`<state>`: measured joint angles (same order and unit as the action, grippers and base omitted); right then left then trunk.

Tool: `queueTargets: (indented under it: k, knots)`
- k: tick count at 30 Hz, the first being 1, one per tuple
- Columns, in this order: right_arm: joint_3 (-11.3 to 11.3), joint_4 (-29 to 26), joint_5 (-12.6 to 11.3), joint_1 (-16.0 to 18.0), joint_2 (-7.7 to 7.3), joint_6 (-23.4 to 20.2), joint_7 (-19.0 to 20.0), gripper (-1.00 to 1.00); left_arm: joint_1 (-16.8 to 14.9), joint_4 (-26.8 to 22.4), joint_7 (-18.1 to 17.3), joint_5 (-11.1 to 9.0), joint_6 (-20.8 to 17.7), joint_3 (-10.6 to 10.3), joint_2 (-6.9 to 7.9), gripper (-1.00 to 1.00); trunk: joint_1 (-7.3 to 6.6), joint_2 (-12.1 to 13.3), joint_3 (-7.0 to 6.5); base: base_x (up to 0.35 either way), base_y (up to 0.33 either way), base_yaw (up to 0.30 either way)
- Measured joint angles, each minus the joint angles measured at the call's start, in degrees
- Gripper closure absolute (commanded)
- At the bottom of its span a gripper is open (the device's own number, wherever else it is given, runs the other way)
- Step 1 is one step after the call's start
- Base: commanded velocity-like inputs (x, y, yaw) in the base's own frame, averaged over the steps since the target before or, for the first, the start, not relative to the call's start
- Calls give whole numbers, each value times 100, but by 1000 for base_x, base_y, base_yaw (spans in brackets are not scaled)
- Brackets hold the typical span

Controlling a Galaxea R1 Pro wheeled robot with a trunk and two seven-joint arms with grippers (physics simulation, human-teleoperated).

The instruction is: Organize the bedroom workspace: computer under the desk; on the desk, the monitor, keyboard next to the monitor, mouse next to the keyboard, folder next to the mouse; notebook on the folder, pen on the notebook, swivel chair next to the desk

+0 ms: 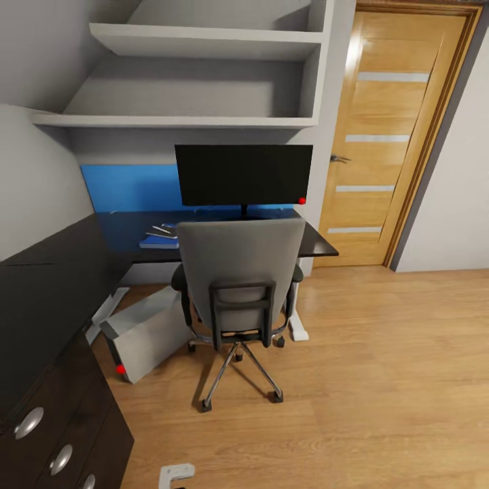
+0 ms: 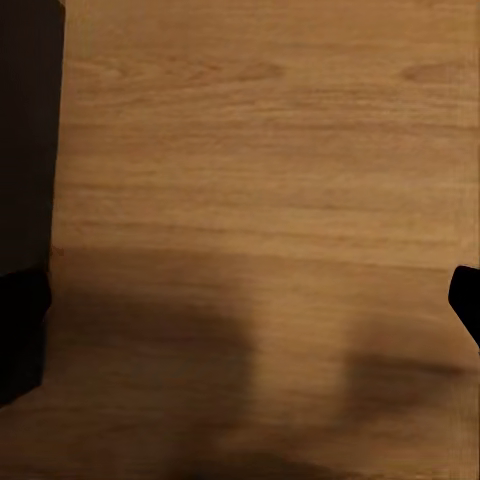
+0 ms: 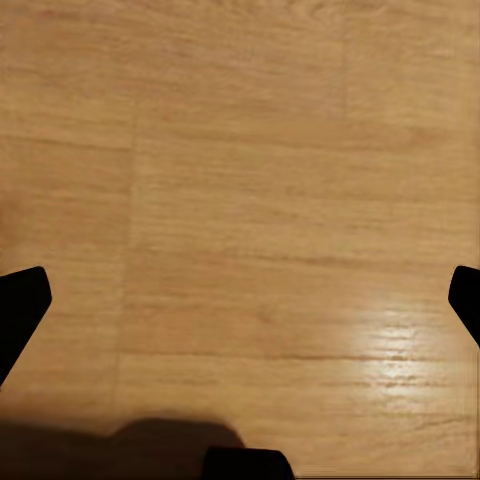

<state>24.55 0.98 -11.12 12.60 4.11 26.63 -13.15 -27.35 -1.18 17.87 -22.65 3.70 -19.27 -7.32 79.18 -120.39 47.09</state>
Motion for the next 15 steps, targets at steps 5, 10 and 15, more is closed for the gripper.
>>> queueTargets:
  k: [5,10,15]
  knots:
    - [5,8,-3,-13,0,-9,0,-100,114,0,-1,1,5,-2,30,-100,-110,201,-90,0,0,0]
    - [4,4,-12,-16,-1,2,0,-100,149,0,-1,1,6,-4,38,-100,-220,401,-180,0,0,0]
    - [4,5,-9,-17,-1,2,0,-100,153,0,-1,2,-10,-9,37,-100,-330,602,-269,0,0,0]
